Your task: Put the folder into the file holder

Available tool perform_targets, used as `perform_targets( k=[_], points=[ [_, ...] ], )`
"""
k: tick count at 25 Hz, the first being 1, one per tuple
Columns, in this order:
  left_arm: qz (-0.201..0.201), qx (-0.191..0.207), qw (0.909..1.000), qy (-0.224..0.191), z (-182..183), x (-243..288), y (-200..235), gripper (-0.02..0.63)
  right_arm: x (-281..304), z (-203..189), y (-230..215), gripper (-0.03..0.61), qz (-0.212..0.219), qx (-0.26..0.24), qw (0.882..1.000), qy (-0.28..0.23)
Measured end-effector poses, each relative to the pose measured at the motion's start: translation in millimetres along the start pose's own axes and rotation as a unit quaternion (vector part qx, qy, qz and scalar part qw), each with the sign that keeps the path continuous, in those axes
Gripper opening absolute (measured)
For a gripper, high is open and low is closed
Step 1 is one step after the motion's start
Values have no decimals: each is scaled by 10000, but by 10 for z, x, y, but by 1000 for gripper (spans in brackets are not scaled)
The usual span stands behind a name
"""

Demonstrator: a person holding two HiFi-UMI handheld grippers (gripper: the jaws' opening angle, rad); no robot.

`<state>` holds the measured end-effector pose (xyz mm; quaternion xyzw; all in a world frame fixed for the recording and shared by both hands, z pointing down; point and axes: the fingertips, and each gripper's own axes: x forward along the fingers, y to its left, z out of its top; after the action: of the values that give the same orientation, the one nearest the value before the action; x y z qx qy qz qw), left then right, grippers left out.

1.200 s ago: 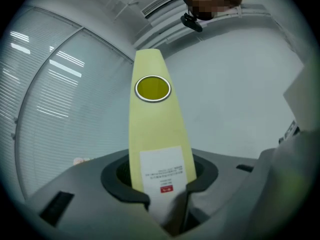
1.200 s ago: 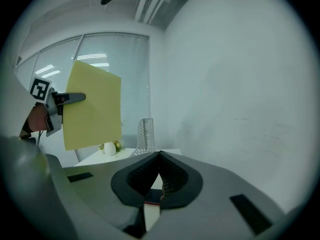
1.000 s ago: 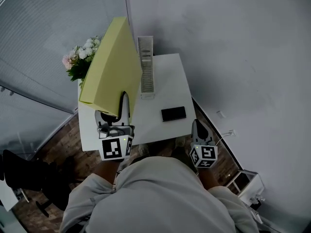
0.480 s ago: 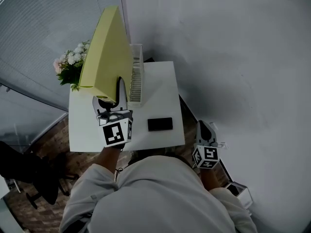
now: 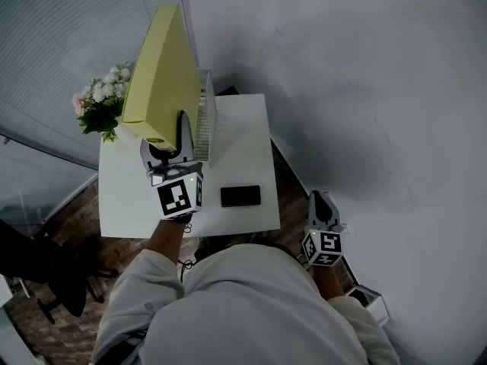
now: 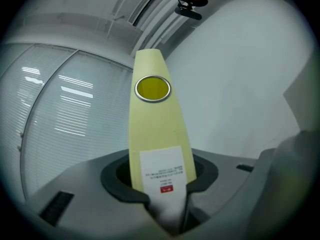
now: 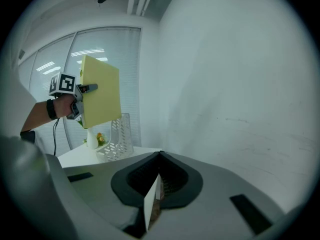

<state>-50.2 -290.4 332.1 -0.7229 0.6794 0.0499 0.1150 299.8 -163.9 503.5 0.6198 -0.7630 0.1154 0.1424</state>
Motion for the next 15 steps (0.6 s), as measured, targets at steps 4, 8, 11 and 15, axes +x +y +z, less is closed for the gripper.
perform_targets(
  k=[4, 8, 11, 15],
  points=[
    [-23, -21, 10000, 44, -126, 80, -42, 176, -31, -51, -96, 13, -104, 0, 9999, 70],
    [-59, -24, 10000, 69, -265, 138, -64, 176, -82, -90, -141, 13, -205, -7, 9997, 141],
    [-41, -114, 9999, 102, -405, 173, -55, 176, -120, -127, -178, 13, -294, -36, 9993, 215],
    [-60, -113, 9998, 160, -628, 205, -65, 176, -179, -202, -253, 13, -444, -78, 9983, 356]
  ],
)
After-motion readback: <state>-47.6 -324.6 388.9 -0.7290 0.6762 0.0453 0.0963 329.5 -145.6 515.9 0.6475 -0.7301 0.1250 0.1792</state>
